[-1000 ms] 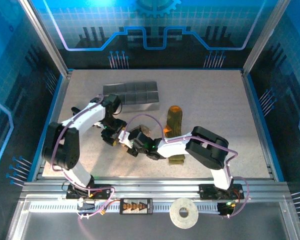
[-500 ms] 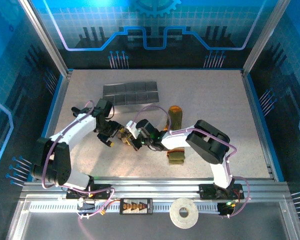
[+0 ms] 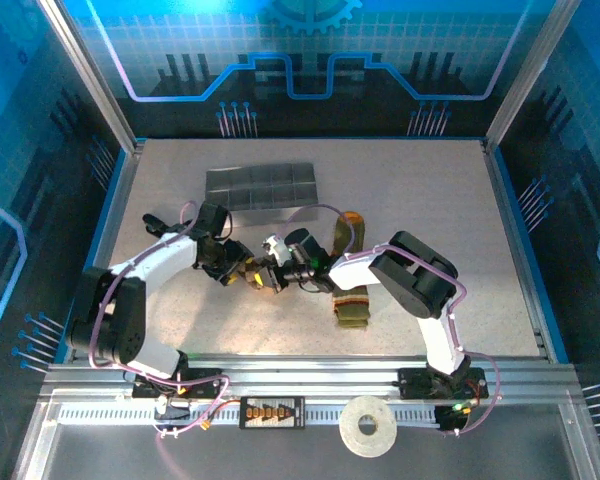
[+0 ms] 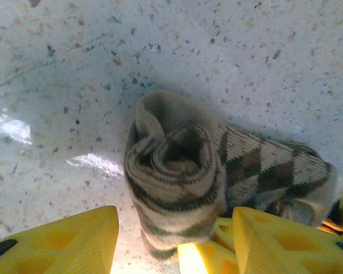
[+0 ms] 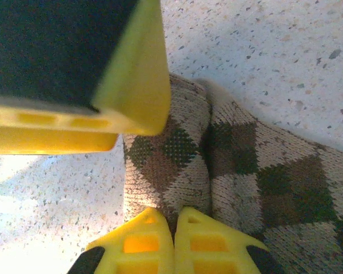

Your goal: Roll the socks

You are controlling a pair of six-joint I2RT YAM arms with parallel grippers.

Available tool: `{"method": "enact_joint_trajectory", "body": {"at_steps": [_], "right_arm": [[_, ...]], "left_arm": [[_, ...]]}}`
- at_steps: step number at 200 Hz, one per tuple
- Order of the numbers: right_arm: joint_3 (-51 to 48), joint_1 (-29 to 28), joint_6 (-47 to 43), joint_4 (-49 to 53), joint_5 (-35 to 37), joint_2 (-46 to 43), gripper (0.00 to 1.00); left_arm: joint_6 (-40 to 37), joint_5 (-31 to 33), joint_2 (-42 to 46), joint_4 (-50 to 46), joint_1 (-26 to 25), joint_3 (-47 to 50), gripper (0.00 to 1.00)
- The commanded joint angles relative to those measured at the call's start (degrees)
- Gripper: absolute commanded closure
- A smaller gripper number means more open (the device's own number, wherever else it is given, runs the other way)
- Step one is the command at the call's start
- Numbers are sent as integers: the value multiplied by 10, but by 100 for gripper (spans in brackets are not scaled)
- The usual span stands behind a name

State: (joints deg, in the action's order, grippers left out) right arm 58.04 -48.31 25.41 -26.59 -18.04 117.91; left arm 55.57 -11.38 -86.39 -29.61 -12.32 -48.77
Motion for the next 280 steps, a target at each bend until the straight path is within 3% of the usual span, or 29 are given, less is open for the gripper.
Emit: {"method": "enact_joint_trajectory", "body": {"at_steps": [1, 51, 112, 154, 177, 211, 241, 280], "right_arm": [[-57, 14, 37, 213, 38, 82, 100], [-60, 16, 46, 216, 34, 87, 100], [-42, 17, 12, 240, 48, 85, 100], [-27, -5, -162, 243, 75, 39, 100], [-61, -39, -275, 181, 90, -22, 88], [-149, -88, -364, 48, 158, -133, 54], [-196, -128, -346, -8, 252, -190, 49], [-193, -183, -270, -21, 339, -192, 47]], "left_arm": [[-35, 7, -16, 16, -6, 1, 45], [-45, 14, -26, 32, -18, 3, 46], [-70, 59, -86, -27, -36, -4, 69], [-31, 84, -62, -118, -38, 25, 89], [12, 83, -64, -165, -69, 37, 94], [111, 116, -112, -242, -129, 3, 97], [170, 143, -173, -309, -162, -64, 100], [175, 136, -241, -336, -190, -134, 100]]}}
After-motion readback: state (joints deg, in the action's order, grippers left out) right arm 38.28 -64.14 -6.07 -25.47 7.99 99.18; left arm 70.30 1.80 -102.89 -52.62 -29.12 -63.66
